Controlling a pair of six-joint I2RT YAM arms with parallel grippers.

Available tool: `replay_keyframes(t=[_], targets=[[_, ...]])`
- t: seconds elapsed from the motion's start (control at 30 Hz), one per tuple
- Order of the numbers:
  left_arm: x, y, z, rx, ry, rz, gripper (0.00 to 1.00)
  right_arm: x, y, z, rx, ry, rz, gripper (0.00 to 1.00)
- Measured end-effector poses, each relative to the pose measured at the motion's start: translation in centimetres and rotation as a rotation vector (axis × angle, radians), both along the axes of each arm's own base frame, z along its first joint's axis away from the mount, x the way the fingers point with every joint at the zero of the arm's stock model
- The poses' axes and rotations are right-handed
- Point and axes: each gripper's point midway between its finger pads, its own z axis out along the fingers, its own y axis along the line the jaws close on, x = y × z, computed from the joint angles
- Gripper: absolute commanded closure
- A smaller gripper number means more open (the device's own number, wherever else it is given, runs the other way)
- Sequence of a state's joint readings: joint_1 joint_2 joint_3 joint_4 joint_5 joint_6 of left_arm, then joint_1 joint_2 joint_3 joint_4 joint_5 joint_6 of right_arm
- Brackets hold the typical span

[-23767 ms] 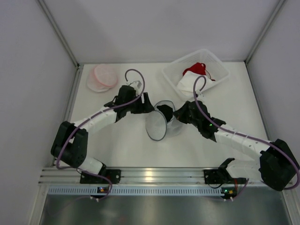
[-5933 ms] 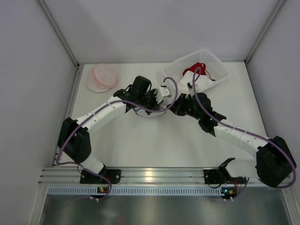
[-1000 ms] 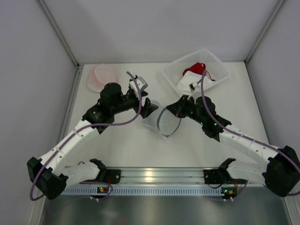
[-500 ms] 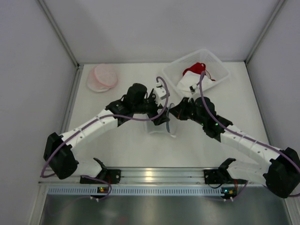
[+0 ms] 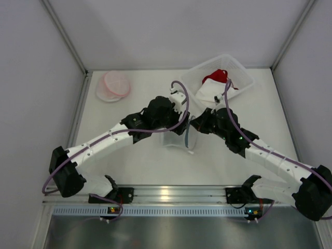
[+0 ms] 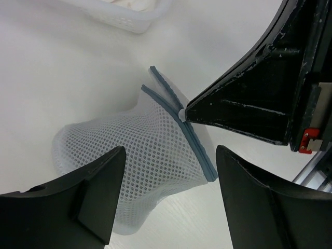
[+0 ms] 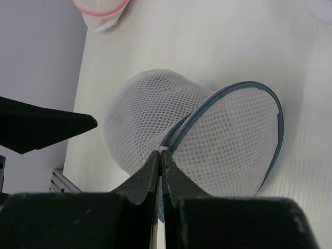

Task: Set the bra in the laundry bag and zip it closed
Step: Zip the laundry bag at the center of the board.

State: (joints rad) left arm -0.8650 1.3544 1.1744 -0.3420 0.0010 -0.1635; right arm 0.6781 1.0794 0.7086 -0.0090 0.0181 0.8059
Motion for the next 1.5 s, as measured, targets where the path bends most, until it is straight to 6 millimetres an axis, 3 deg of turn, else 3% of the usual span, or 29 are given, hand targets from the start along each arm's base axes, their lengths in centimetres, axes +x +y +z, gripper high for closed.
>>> replay_keyframes(t=[0.23, 0.4, 0.6, 0.67, 0.73, 0.77, 1.0, 1.2, 1.4, 1.5], targets=[[-1.4, -2.7, -0.9, 0.061, -0.016, 0.048, 0.25, 0.0, -0.4, 0.0, 0.006, 0.015, -0.032, 1.0], [-1.7, -3.1, -2.3, 0.111, -0.024, 0.086, 0.27, 0.0, -0.6, 0.3, 0.012, 0.009, -0.039, 1.0], [-1.3, -3.2, -4.8, 0.195, -0.042, 0.155, 0.38, -0.1, -0.7, 0.2, 0.006, 0.012, -0.038, 1.0], [-1.0, -3.1, -5.7, 0.22, -0.042, 0.179, 0.53, -0.1, -0.8, 0.0, 0.003, 0.019, -0.039, 1.0], [-0.8, -3.2, -6.5, 0.239, -0.037, 0.199, 0.77, -0.2, -0.7, 0.0, 0.005, 0.021, -0.033, 1.0], [-0.7, -3.3, -6.9, 0.244, -0.035, 0.206, 1.0, -0.2, -0.6, 0.1, 0.01, 0.019, -0.028, 1.0], [-0.8, -3.0, -7.2, 0.207, -0.042, 0.235, 1.0, -0.1, -0.3, -0.3, 0.008, 0.021, -0.013, 1.0], [-3.4, 1.4, -5.6, 0.074, -0.067, 0.239, 1.0, 0.3, 0.0, -0.5, 0.001, 0.026, 0.021, 1.0], [-4.7, 4.2, -3.3, -0.084, -0.098, 0.276, 1.0, 0.8, -0.1, 0.2, 0.011, -0.005, 0.026, 1.0], [-5.3, 5.0, -3.6, -0.112, -0.1, 0.273, 0.85, 0.9, -0.3, 0.1, 0.003, -0.005, 0.026, 1.0]])
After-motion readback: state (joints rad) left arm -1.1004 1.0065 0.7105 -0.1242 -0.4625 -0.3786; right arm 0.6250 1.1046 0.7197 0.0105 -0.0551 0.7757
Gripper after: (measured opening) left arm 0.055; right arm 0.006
